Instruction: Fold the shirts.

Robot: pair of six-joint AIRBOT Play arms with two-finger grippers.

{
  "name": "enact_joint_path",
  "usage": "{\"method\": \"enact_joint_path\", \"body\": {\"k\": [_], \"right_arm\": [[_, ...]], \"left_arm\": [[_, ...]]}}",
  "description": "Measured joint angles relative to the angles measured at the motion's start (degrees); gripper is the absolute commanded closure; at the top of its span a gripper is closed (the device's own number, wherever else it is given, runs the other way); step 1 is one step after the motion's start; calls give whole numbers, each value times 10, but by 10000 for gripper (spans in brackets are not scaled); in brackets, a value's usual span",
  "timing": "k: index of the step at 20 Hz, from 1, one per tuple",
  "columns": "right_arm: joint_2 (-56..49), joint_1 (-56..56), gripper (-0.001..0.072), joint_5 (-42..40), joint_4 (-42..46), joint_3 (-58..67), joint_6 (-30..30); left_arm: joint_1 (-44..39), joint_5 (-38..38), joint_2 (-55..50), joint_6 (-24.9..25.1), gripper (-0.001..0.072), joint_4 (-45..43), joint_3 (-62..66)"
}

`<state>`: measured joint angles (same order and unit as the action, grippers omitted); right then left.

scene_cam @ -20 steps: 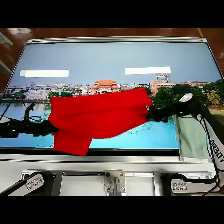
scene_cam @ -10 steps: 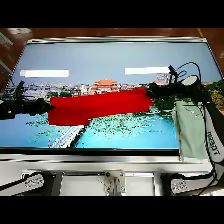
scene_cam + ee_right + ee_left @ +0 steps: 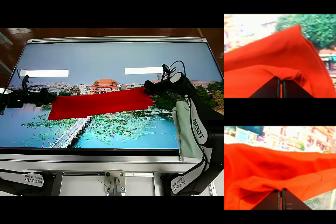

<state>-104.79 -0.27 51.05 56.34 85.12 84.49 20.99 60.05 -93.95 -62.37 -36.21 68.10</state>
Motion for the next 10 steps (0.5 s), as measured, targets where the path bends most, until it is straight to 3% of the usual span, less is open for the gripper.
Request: {"method": "enact_joint_path", "body": {"k": [1, 2, 3, 4, 10], "right_arm": [[-7, 0, 633, 5, 9, 2, 4], [-12, 0, 525, 10, 15, 3, 10], [-18, 0, 252, 15, 19, 5, 15], [-21, 0, 56, 19, 20, 5, 17], [3, -31, 43, 44, 27, 7, -7]], "left_arm": [[-1, 0, -13, -4, 595, 0, 3], [-2, -1, -23, -8, 479, 0, 5], [-2, -1, -30, -11, 356, 1, 7], [-2, 1, -35, -14, 297, 1, 10], [19, 76, -45, -19, 299, 2, 67]]}}
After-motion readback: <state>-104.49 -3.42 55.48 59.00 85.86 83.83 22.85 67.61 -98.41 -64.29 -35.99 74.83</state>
